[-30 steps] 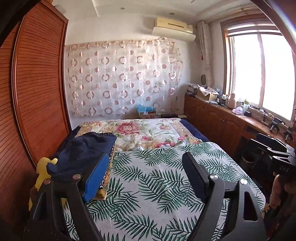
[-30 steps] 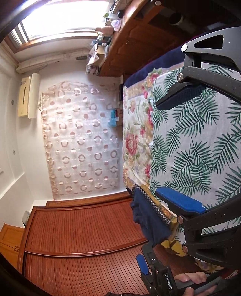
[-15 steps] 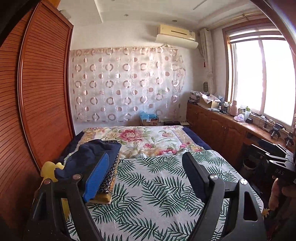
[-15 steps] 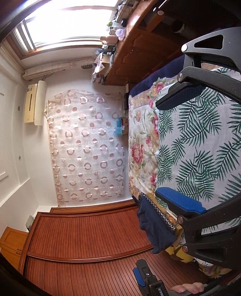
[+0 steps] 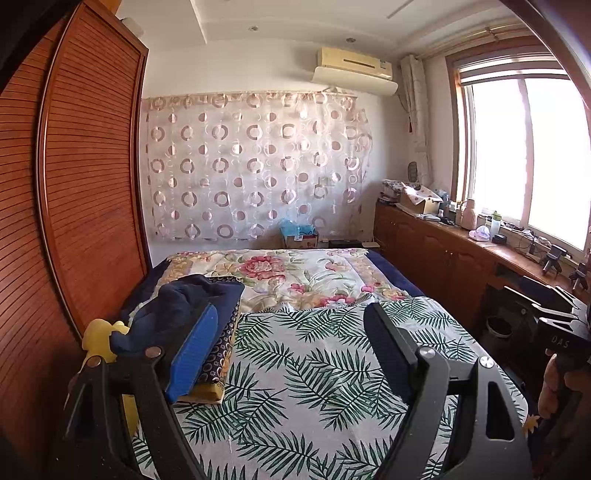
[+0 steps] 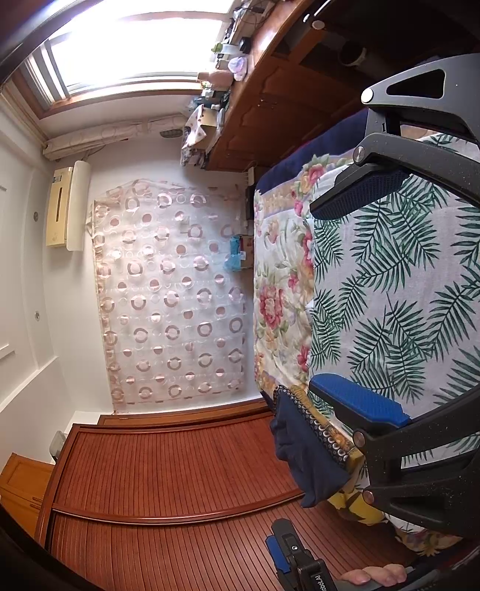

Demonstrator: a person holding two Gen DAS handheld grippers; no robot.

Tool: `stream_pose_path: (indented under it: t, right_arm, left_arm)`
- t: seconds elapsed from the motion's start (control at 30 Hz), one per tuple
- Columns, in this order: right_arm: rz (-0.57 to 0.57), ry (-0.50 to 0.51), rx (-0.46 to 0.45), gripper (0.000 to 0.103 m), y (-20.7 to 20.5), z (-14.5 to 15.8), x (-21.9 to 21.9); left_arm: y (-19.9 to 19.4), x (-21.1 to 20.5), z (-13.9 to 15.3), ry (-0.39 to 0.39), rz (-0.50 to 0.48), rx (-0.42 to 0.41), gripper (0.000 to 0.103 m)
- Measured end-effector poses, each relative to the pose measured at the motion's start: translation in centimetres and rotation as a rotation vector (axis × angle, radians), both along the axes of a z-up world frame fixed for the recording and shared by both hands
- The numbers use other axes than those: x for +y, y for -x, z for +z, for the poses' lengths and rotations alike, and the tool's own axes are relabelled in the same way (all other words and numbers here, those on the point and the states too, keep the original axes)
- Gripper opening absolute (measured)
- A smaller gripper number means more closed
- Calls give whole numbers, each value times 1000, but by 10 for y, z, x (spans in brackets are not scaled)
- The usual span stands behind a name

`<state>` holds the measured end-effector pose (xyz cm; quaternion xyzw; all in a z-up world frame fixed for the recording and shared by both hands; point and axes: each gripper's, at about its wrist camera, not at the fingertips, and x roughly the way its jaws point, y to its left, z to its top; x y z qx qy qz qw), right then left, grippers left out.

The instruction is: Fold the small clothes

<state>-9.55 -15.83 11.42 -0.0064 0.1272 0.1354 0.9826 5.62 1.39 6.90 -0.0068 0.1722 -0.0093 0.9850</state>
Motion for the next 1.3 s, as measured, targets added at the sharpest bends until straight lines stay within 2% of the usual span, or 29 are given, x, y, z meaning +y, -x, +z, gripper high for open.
stream_pose_path:
  t: [1.3]
  right_arm:
    - [12,14,-9,87,-5,-5,-22]
  left_arm:
    - [-1,0,-1,-2,-1,1,82]
